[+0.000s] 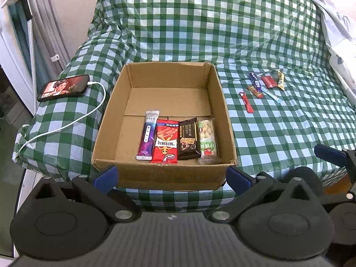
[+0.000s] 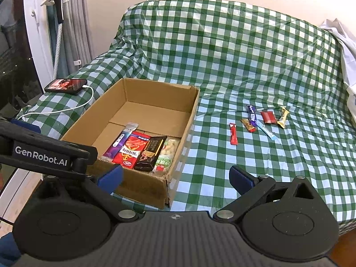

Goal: Organize snacks
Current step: 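Lift both tools away from the box toward the candy bars, then grasp the purple Alpenliebe bar with the left tool while the right tool grasps the yellow bar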

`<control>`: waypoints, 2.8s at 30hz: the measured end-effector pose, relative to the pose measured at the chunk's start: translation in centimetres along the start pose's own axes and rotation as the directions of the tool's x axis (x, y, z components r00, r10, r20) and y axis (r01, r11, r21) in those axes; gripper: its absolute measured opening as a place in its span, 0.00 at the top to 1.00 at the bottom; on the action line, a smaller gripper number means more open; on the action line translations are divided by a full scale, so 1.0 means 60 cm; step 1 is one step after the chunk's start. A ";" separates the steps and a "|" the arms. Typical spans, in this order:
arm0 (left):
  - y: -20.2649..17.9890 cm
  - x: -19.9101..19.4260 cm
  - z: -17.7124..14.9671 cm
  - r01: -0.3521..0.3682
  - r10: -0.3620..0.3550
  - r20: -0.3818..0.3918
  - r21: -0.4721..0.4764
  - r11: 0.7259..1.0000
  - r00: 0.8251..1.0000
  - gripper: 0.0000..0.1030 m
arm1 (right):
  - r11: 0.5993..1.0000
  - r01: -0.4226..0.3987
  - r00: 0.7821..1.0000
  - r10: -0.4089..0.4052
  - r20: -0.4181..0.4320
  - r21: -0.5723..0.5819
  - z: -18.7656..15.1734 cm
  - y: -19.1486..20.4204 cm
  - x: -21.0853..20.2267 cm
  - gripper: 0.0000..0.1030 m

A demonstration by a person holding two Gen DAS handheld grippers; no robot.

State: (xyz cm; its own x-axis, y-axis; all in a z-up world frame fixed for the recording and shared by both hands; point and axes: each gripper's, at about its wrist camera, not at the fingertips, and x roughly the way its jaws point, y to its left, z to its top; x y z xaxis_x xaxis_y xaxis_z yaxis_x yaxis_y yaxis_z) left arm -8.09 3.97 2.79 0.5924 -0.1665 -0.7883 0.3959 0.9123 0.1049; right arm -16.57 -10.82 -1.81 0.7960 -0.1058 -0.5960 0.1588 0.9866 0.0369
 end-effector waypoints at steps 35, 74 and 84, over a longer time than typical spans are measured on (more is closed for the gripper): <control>-0.159 0.130 0.118 0.014 0.007 -0.128 0.164 0.986 0.992 0.00 | 0.961 0.093 0.993 -0.069 -0.101 0.262 -0.018 -0.201 0.107 0.02; -0.533 0.839 0.489 0.159 -0.121 -0.253 0.135 0.978 0.960 0.00 | 0.889 0.350 0.934 -0.357 -0.033 0.294 0.114 -0.716 0.763 0.01; -0.521 0.796 0.513 0.193 -0.161 -0.249 0.109 0.975 0.955 0.84 | 0.884 0.395 0.918 -0.390 -0.069 0.251 0.128 -0.696 0.745 0.80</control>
State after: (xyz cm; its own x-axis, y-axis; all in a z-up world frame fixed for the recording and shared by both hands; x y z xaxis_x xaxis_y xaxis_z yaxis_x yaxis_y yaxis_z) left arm 29.44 -44.03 -19.49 0.3269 -0.2129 -0.9208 0.5773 0.8164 0.0162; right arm 16.91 -57.68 -23.82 0.6283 -0.4735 -0.6173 0.6009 0.7993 -0.0015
